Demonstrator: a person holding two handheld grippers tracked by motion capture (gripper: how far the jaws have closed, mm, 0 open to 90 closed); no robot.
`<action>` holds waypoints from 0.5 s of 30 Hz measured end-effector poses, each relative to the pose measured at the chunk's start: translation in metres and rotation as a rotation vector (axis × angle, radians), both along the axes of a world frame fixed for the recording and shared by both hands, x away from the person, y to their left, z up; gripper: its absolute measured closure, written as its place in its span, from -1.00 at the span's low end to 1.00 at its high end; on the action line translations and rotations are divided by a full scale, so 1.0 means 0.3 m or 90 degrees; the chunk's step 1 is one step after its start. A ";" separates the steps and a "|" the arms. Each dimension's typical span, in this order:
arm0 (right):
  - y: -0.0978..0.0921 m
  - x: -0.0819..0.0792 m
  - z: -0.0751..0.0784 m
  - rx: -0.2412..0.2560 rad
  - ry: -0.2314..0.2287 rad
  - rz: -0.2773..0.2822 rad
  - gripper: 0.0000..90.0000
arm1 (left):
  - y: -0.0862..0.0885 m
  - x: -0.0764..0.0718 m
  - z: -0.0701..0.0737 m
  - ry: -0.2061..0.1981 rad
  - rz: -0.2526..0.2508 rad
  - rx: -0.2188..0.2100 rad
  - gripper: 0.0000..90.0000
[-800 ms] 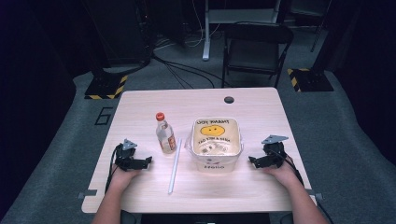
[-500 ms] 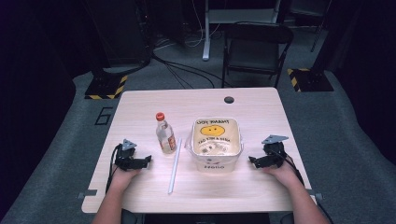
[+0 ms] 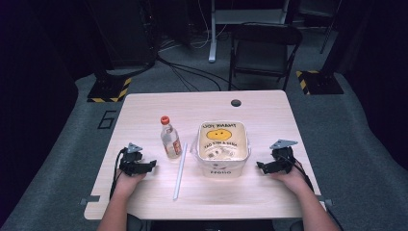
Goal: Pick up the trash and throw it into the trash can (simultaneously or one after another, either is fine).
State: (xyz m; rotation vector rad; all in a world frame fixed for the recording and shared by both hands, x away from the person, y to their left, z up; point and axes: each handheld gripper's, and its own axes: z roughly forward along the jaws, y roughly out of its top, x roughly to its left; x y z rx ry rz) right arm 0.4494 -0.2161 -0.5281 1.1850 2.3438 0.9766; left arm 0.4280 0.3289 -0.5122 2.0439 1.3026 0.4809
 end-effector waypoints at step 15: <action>-0.006 -0.016 -0.001 -0.001 -0.004 0.003 -1.00 | -0.032 0.008 0.094 -0.002 -0.021 -0.034 -0.14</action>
